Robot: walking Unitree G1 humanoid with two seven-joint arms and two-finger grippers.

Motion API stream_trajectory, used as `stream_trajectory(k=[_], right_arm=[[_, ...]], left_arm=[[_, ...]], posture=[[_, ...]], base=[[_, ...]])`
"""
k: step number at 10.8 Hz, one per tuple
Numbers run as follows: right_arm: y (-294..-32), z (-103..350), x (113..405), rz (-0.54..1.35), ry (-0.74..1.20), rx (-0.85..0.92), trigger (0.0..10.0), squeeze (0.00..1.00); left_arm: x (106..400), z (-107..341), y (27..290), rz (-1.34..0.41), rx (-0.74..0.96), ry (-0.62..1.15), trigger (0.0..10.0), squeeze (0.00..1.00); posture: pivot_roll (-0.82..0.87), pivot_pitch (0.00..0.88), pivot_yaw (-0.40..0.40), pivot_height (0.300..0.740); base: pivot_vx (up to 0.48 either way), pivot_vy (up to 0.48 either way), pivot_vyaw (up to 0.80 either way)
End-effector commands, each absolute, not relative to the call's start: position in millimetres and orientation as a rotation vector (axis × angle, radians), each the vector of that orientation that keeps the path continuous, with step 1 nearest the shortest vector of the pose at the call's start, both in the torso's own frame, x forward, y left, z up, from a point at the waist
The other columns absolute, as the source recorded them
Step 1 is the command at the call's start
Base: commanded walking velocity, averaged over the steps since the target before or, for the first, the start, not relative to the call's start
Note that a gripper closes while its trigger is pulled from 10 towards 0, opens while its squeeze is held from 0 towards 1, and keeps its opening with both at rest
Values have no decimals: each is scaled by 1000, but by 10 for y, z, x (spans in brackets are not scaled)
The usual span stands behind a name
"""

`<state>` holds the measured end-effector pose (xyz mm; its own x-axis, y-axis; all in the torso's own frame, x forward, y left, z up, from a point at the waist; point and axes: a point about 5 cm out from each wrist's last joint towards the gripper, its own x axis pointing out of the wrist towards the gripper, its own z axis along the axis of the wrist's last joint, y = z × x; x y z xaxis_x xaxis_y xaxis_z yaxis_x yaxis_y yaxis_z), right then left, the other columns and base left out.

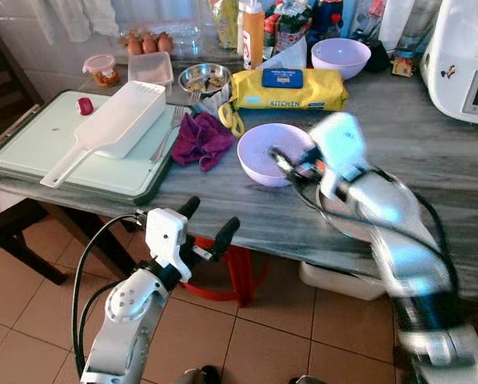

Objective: Setting the table

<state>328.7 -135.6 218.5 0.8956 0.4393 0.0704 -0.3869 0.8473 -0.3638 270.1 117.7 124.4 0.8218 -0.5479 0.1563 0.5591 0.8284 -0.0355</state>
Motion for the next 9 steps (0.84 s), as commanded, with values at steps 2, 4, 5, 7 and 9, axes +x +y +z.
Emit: stream_trajectory(k=[2,4,5,7,9], right_arm=[[-1535,2120,3104,304,-153,-350,10000,1000],[-1706,2045,3006,161,-143,-375,10000,1000],[-1757,2031,2986,122,-120,-368,10000,1000],[-1828,1988,2973,82,-63,-320,10000,1000],[-1935,1905,2973,34,20,-281,10000,1000]], left_arm=[[2700,1211,1203,-580,-88,-130,10000,0],[2699,1201,1171,-598,-97,-129,10000,0],[2711,1216,1159,-619,-103,-137,10000,0],[2691,1223,1214,-664,-96,-136,10000,0],[2663,1203,1282,-671,-84,-122,10000,0]], posture=[[-122,155,82,740],[-148,161,92,740],[-154,163,96,740],[-156,174,95,740],[-151,178,87,740]], base=[[0,0,0],[0,0,0],[0,0,0],[0,0,0],[0,0,0]])
